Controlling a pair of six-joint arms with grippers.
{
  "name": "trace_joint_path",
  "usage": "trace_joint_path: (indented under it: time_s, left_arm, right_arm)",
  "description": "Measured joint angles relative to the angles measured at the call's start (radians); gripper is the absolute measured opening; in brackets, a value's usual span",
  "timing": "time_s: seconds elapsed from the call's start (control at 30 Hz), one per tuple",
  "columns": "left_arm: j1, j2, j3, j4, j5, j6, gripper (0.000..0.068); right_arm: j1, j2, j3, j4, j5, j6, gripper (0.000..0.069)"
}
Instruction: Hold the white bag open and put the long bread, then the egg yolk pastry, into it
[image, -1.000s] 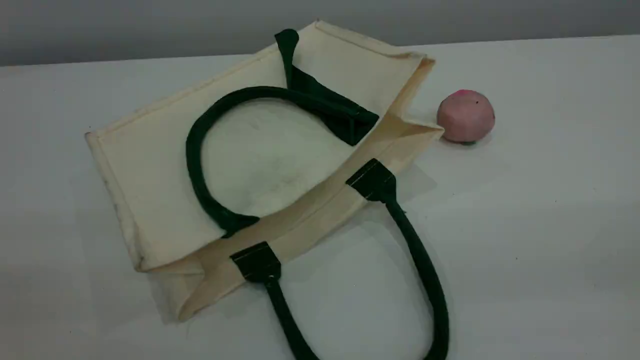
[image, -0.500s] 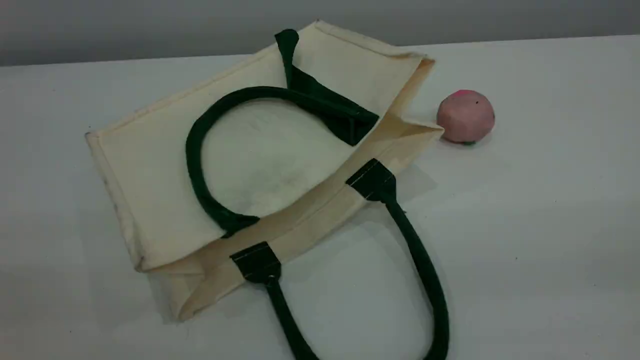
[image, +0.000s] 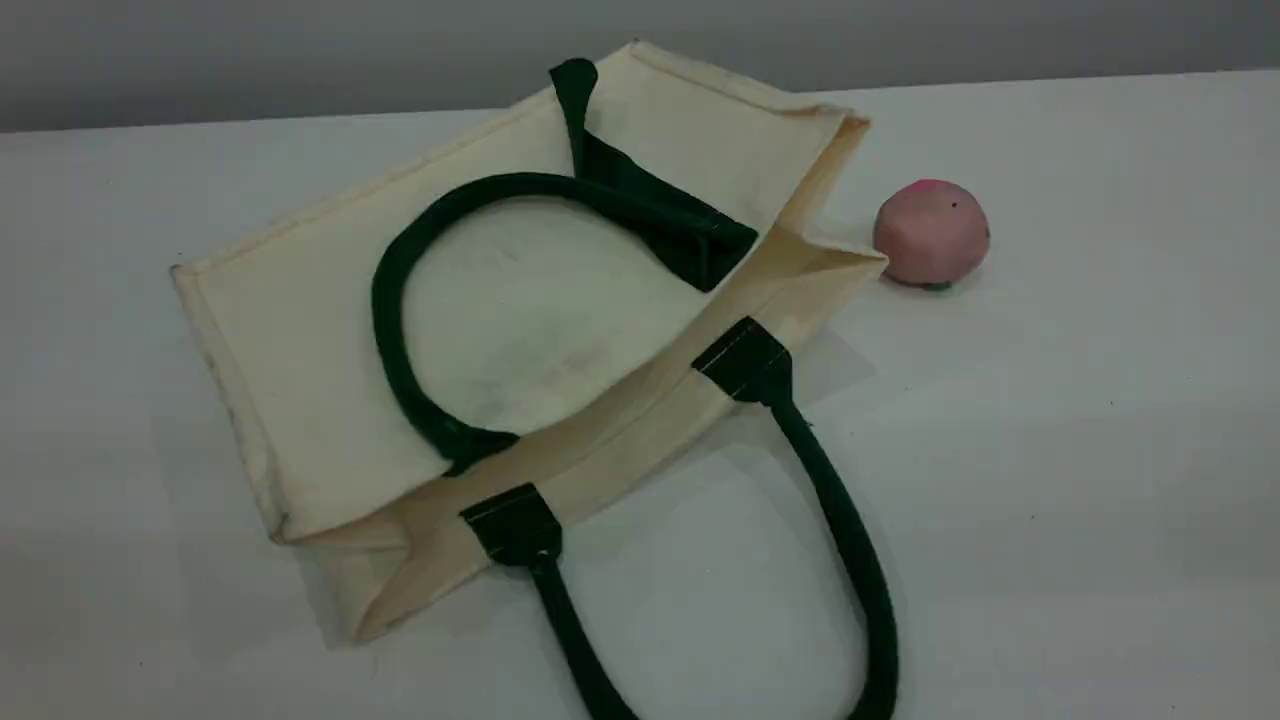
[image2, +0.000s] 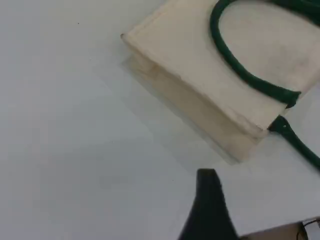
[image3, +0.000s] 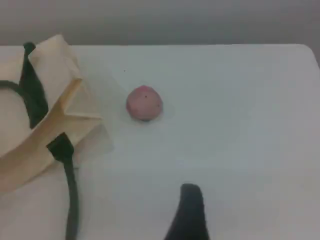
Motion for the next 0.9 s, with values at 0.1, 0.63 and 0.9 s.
trace_joint_path:
  time_s: [0.1, 0.63, 0.9]
  left_arm:
    - [0.0, 0.0, 0.0, 0.0, 0.0, 0.0, 0.0472]
    - [0.0, 0.0, -0.001, 0.015, 0.001, 0.022, 0.0472]
    - [0.0, 0.0, -0.002, 0.03, 0.001, 0.031, 0.0472]
  right_arm:
    - [0.0, 0.0, 0.0, 0.0, 0.0, 0.0, 0.0554]
    - [0.0, 0.0, -0.002, -0.024, -0.001, -0.024, 0.0554]
    - [0.0, 0.0, -0.002, -0.024, -0.001, -0.024, 0.0554]
